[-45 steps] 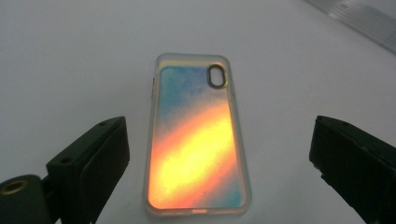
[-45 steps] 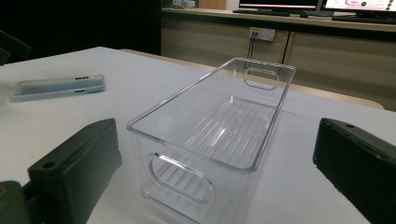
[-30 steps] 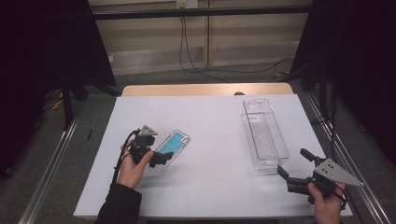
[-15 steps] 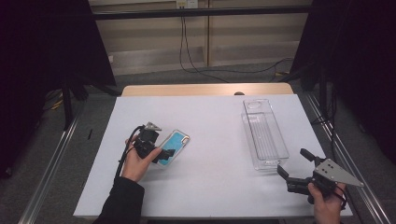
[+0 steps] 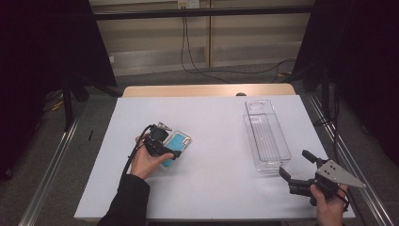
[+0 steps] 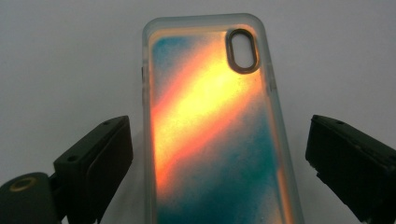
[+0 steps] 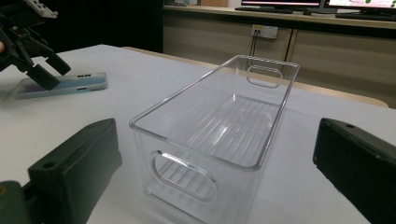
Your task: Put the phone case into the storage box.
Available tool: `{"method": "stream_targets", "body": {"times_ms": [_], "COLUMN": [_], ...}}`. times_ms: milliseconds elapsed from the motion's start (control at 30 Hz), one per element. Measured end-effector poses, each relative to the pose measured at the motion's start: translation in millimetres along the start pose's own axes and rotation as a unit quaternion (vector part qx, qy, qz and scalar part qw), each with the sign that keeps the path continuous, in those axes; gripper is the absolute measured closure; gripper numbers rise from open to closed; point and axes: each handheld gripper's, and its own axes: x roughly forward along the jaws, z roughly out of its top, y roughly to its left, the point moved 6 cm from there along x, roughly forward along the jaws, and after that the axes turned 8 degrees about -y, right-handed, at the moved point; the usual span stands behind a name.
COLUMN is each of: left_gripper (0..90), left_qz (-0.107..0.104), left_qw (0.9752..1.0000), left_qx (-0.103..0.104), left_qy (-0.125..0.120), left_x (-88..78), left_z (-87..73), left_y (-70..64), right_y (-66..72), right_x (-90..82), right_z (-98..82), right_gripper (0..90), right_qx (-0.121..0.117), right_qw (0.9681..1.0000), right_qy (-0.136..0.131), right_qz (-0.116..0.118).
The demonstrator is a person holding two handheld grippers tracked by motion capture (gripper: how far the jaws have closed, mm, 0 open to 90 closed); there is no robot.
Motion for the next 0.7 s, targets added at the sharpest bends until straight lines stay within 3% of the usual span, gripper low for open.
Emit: {"method": "stream_targets", "body": {"times_ms": [133,367,533,700], "left_gripper": [7.5,12.0,12.3,12.3], "left_qz": [0.003,0.007,0.006,0.017], "left_qw": [0.9999,0.9998,0.9990,0.9984], "left_qx": [0.010,0.007,0.011,0.024], "left_qy": [0.011,0.019,0.042,0.049], "left_x": [1.5,5.2,6.4,8.0], "left_z": [-1.7,-0.8,1.3,1.0], "left_y": [0.7,1.4,1.2,0.2], "right_y": [0.2,0.8,0.4,0.4], "right_x": [-0.1,0.4,0.2,0.0], "right_z": [-0.1,-0.8,-0.8,-0.8], "right_gripper": [0.0,0.0,0.0,0.0], "right_qx": [0.000,-0.001,-0.001,-0.001], "right_qw": [1.0000,1.0000,1.0000,1.0000], "right_qy": [0.001,0.003,0.003,0.003], "right_qz": [0.000,0.004,0.003,0.003]}}
